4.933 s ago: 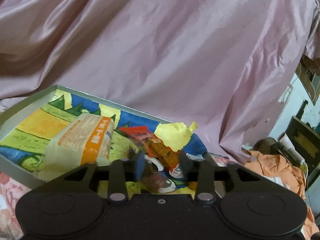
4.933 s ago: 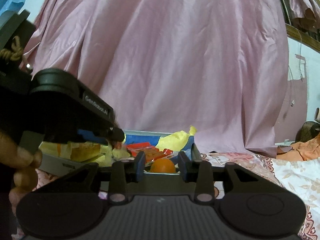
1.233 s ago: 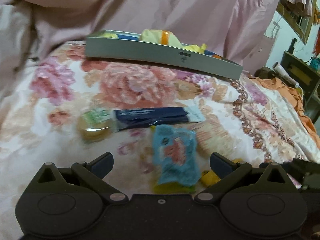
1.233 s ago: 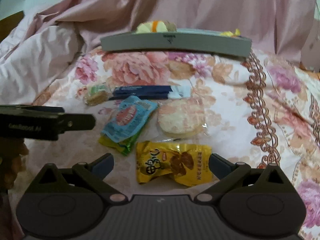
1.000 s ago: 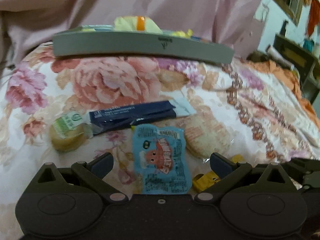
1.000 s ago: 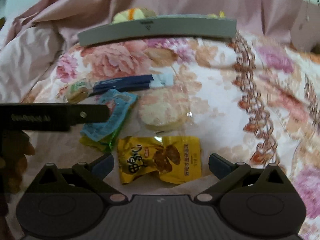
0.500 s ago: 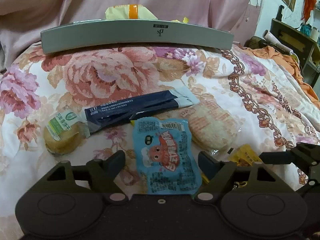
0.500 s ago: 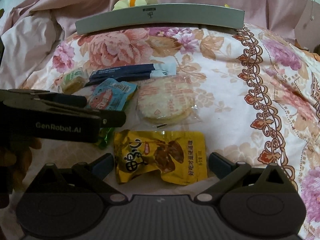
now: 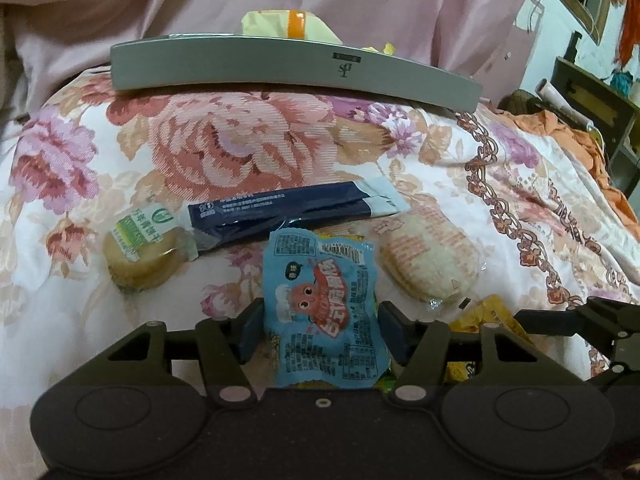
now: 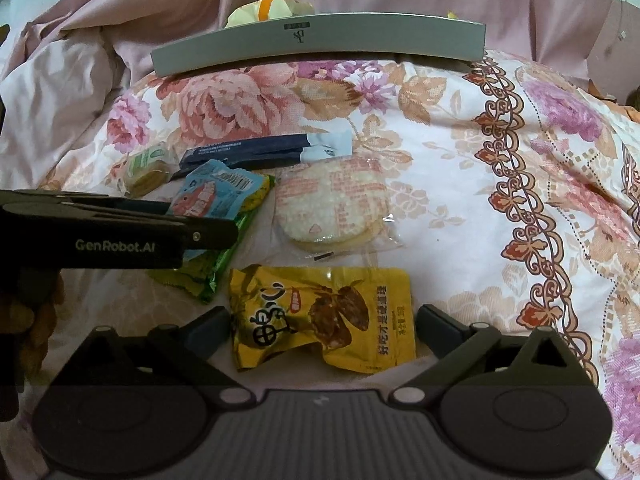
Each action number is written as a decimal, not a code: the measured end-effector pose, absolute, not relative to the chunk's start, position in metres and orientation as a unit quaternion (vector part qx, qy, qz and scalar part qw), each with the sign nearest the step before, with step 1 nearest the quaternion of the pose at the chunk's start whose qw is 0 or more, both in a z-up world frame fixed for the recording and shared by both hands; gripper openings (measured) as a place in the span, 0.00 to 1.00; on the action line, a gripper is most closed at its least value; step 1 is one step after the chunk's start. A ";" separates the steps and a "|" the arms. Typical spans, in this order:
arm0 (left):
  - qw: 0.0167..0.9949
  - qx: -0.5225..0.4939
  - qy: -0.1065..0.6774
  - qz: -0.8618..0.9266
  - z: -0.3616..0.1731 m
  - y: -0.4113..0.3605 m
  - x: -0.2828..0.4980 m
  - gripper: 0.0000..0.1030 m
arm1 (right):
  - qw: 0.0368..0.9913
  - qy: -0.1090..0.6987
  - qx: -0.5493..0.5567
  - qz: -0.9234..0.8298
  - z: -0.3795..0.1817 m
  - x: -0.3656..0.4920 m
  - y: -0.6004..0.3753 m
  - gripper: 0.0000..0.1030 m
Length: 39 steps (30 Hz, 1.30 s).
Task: Organize snacks
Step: 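Grasp the blue cartoon packet with the left tool, then grasp the gold snack bag with the right tool while the left tool holds the blue packet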
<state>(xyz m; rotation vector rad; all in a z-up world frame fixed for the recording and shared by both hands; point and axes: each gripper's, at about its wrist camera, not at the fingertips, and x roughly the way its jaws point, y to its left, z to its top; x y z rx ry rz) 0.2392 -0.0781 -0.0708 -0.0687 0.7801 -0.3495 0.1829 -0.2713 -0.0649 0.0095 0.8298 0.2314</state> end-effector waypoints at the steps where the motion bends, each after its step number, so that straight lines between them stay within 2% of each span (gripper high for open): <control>1: 0.909 -0.038 0.378 -0.169 -0.071 -0.076 0.237 0.60 | 0.909 0.401 0.004 0.113 -0.065 0.183 -0.271 0.96; 11: 0.911 -0.075 0.372 -0.161 -0.074 -0.046 0.191 0.60 | 0.910 0.396 -0.005 0.122 -0.065 0.180 -0.268 0.95; 17: 0.913 -0.047 0.367 -0.170 -0.075 -0.049 0.179 0.61 | 0.909 0.394 -0.008 0.134 -0.065 0.176 -0.265 0.95; 24: 0.915 -0.044 0.355 -0.185 -0.078 -0.048 0.179 0.73 | 0.910 0.391 -0.026 0.138 -0.067 0.174 -0.262 0.97; 27: 0.915 -0.041 0.355 -0.188 -0.079 -0.050 0.180 0.74 | 0.911 0.389 -0.034 0.136 -0.068 0.174 -0.260 0.97; 30: 0.914 -0.036 0.357 -0.188 -0.079 -0.050 0.180 0.73 | 0.911 0.387 -0.035 0.136 -0.070 0.175 -0.259 0.98; 36: 0.918 -0.012 0.356 -0.172 -0.080 -0.052 0.178 0.59 | 0.912 0.384 -0.043 0.137 -0.071 0.175 -0.258 0.97; 39: 0.920 -0.016 0.354 -0.166 -0.081 -0.051 0.177 0.56 | 0.913 0.382 -0.048 0.135 -0.070 0.174 -0.256 0.96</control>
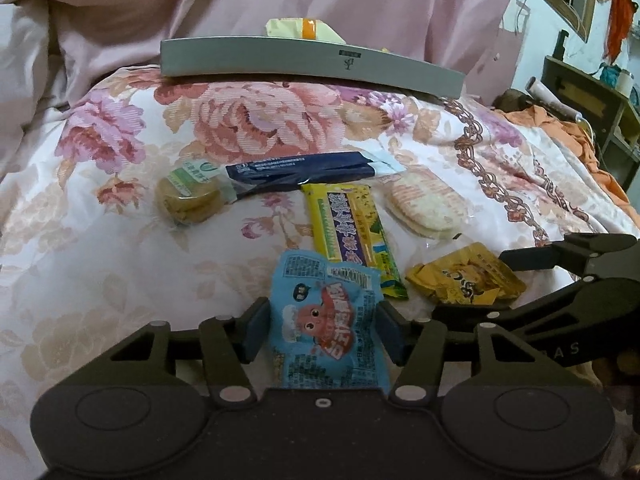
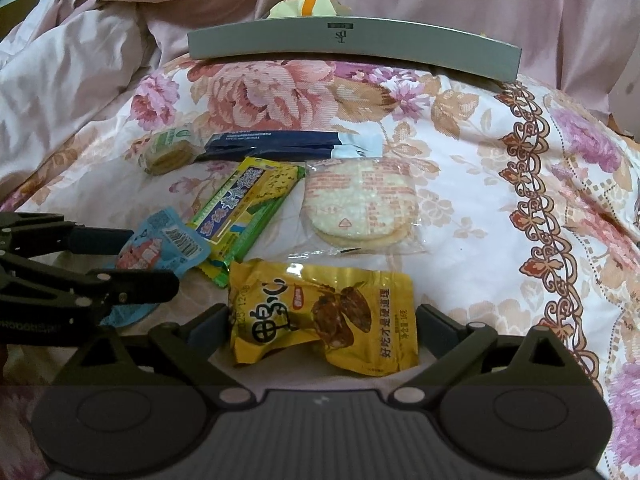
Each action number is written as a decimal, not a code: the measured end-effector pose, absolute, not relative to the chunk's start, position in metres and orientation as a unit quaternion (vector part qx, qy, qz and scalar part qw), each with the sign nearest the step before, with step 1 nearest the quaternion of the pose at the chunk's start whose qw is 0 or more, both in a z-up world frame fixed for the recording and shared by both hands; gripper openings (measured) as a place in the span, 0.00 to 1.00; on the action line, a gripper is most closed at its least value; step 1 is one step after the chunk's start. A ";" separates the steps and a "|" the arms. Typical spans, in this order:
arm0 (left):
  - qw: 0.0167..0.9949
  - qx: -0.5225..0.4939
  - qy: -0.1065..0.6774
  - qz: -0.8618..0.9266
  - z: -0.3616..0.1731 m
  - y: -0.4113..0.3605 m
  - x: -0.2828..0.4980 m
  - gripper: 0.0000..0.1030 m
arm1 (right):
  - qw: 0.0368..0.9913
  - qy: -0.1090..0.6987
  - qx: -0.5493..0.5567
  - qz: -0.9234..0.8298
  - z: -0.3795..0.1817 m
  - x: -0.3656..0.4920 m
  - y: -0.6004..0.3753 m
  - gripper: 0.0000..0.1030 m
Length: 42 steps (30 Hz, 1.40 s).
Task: Organize snacks
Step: 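Grasp the gold snack bag with the right tool while the left tool holds the blue packet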
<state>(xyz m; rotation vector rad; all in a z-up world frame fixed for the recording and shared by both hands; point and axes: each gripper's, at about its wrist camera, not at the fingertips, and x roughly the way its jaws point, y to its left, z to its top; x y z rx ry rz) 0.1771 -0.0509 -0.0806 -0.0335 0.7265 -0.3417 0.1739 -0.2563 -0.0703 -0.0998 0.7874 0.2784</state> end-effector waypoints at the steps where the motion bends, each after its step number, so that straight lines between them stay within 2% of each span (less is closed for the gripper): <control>1: 0.921 -0.015 0.353 -0.165 -0.081 -0.051 0.177 0.55 | 0.913 0.381 -0.051 0.134 -0.070 0.173 -0.256 0.96; 5: 0.922 -0.023 0.350 -0.163 -0.080 -0.048 0.176 0.51 | 0.914 0.380 -0.053 0.133 -0.070 0.173 -0.255 0.96; 8: 0.924 -0.032 0.346 -0.162 -0.080 -0.046 0.176 0.43 | 0.914 0.378 -0.056 0.133 -0.069 0.172 -0.254 0.95; 12: 0.924 -0.034 0.344 -0.163 -0.079 -0.046 0.176 0.43 | 0.916 0.372 -0.065 0.134 -0.068 0.170 -0.253 0.93; 17: 0.922 -0.041 0.348 -0.167 -0.080 -0.046 0.176 0.45 | 0.920 0.355 -0.092 0.138 -0.066 0.165 -0.246 0.89; 21: 0.919 -0.026 0.350 -0.181 -0.081 -0.051 0.175 0.61 | 0.920 0.357 -0.083 0.138 -0.066 0.166 -0.247 0.89; 24: 0.917 -0.019 0.351 -0.191 -0.082 -0.054 0.174 0.67 | 0.921 0.356 -0.082 0.137 -0.066 0.165 -0.247 0.89; 34: 0.913 0.059 0.354 -0.194 -0.085 -0.066 0.171 0.62 | 0.921 0.360 -0.081 0.125 -0.059 0.167 -0.256 0.85; 42: 0.914 0.060 0.352 -0.191 -0.084 -0.067 0.171 0.60 | 0.915 0.384 -0.021 0.122 -0.063 0.178 -0.271 0.93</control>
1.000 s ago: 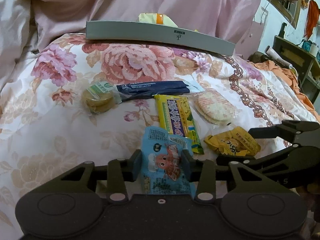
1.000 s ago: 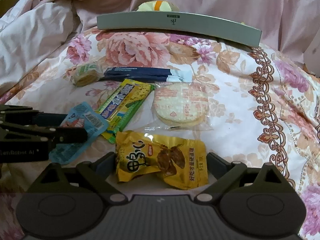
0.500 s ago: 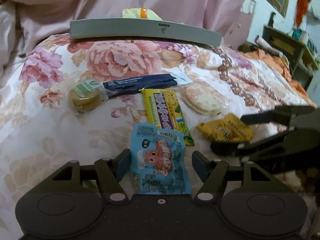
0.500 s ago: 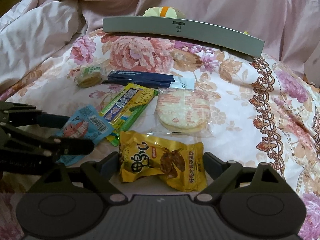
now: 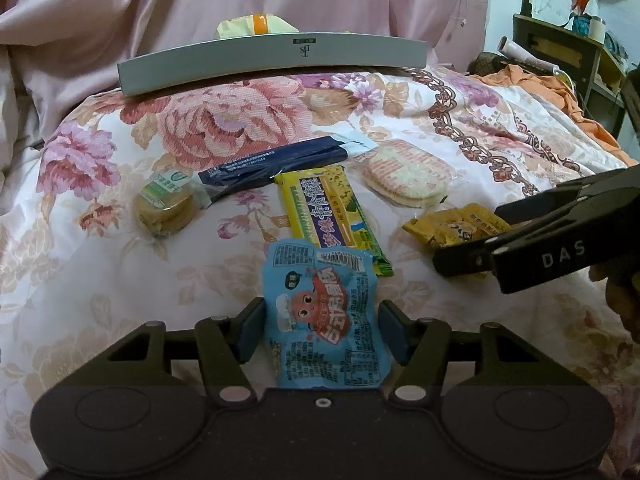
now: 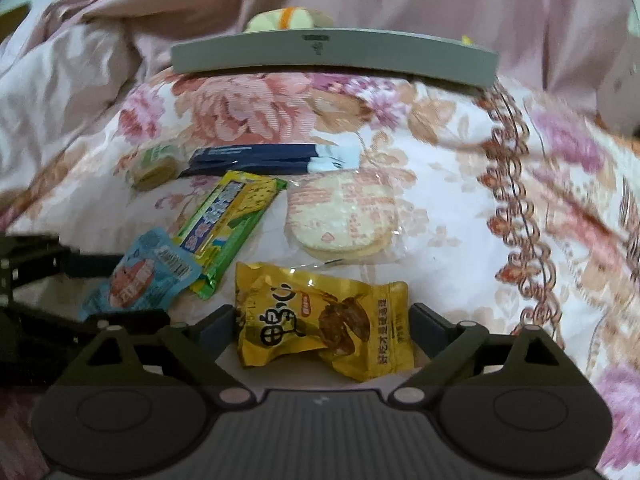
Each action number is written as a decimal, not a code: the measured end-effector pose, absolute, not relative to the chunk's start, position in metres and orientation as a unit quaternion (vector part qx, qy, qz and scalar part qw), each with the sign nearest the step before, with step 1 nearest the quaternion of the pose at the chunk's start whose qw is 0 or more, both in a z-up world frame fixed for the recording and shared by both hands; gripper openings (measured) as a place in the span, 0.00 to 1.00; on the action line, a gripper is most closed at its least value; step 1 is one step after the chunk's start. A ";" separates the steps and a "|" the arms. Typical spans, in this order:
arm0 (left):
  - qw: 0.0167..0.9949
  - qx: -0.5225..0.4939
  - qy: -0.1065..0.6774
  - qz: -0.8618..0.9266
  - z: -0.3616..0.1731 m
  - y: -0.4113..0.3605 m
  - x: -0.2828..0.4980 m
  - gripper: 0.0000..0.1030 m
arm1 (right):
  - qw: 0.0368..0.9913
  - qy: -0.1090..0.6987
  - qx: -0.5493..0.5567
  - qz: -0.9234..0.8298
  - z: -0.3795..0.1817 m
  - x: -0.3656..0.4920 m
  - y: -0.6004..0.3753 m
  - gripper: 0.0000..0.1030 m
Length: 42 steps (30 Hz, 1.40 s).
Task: Organize snacks
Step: 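Grasp the gold snack bag with the right tool while the left tool holds the blue packet, then lift and carry the blue packet and gold bag toward the grey tray with both tools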
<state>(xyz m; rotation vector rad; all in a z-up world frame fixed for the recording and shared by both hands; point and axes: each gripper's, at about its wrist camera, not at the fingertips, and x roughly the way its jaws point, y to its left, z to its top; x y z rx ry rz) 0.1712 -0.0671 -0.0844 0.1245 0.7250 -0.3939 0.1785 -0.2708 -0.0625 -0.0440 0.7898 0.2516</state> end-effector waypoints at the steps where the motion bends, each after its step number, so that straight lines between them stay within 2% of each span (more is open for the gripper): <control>1: 0.914 0.060 0.352 -0.191 -0.084 -0.067 0.171 0.60 | 0.914 0.388 -0.009 0.121 -0.063 0.180 -0.274 0.95; 6: 0.915 0.054 0.351 -0.190 -0.084 -0.066 0.171 0.59 | 0.910 0.397 -0.016 0.119 -0.071 0.183 -0.270 0.98; 13: 0.915 0.050 0.351 -0.190 -0.083 -0.066 0.170 0.59 | 0.911 0.393 -0.029 0.125 -0.070 0.179 -0.266 0.88; 21: 0.917 0.035 0.351 -0.187 -0.081 -0.063 0.170 0.58 | 0.911 0.383 -0.029 0.148 -0.064 0.174 -0.262 0.84; 24: 0.919 0.033 0.348 -0.183 -0.080 -0.062 0.169 0.58 | 0.917 0.365 -0.053 0.152 -0.061 0.169 -0.257 0.78; 31: 0.926 0.022 0.335 -0.174 -0.076 -0.058 0.168 0.58 | 0.920 0.349 -0.093 0.153 -0.060 0.163 -0.247 0.74; 42: 0.935 0.013 0.318 -0.159 -0.071 -0.054 0.167 0.58 | 0.923 0.301 -0.198 0.135 -0.062 0.149 -0.230 0.73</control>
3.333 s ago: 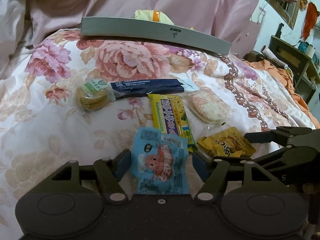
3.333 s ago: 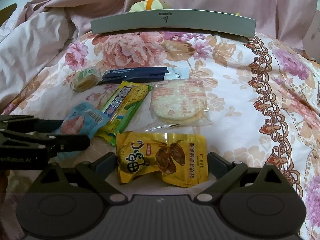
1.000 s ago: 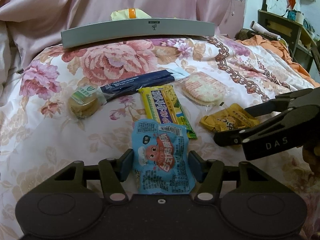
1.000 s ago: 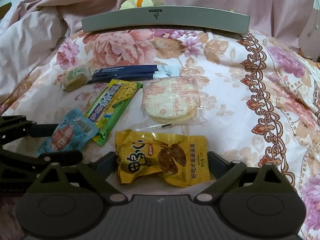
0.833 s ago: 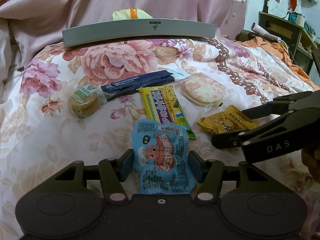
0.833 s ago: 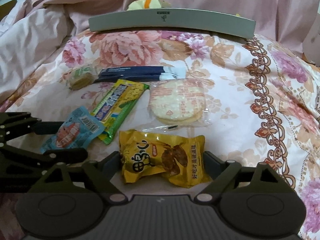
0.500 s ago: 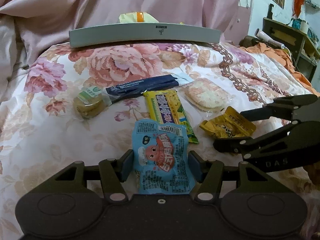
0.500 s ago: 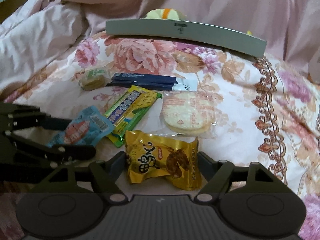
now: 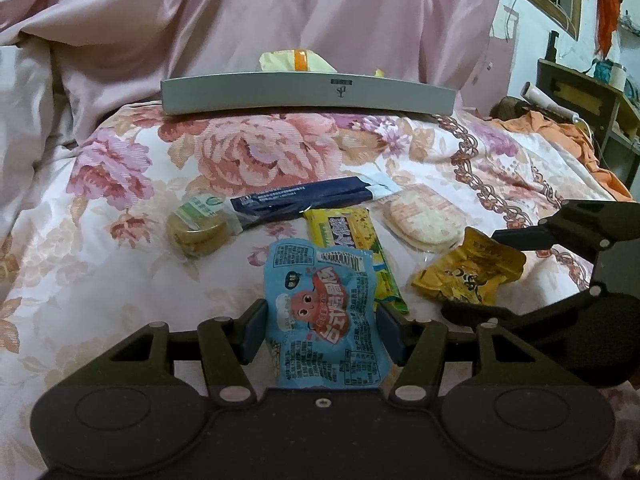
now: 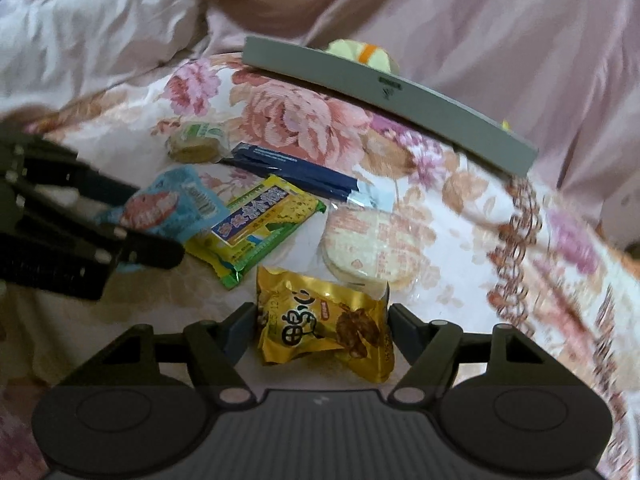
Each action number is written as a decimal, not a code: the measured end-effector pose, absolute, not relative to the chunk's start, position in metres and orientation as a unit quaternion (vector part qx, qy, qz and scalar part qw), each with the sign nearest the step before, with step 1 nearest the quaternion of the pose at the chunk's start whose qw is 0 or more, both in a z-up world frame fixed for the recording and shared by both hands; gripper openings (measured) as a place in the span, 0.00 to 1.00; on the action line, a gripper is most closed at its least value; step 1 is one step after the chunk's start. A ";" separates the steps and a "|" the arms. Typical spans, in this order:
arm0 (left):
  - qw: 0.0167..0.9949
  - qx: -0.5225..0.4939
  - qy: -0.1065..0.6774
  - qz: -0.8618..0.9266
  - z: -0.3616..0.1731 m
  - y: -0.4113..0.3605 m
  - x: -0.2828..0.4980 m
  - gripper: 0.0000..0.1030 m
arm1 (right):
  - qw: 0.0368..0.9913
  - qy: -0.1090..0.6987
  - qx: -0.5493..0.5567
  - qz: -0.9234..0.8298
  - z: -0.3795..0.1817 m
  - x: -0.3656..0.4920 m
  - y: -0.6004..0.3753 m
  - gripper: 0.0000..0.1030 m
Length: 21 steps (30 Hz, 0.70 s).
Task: Organize snacks
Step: 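Lift and carry the blue packet and gold bag toward the grey tray with both tools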
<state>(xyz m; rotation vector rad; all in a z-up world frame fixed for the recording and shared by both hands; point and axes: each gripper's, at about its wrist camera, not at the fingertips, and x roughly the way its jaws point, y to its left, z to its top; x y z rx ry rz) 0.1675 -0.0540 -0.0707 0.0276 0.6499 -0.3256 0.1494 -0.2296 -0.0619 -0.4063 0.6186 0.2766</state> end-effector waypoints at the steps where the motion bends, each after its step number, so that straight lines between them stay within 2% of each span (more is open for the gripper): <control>1: 0.935 0.014 0.318 -0.159 -0.071 -0.054 0.168 0.58 | 0.922 0.296 -0.209 0.134 -0.062 0.148 -0.227 0.73; 10: 0.936 0.013 0.314 -0.156 -0.070 -0.054 0.166 0.58 | 0.919 0.284 -0.242 0.129 -0.064 0.145 -0.222 0.73; 21: 0.940 0.011 0.305 -0.149 -0.069 -0.052 0.165 0.58 | 0.909 0.225 -0.333 0.110 -0.065 0.129 -0.211 0.73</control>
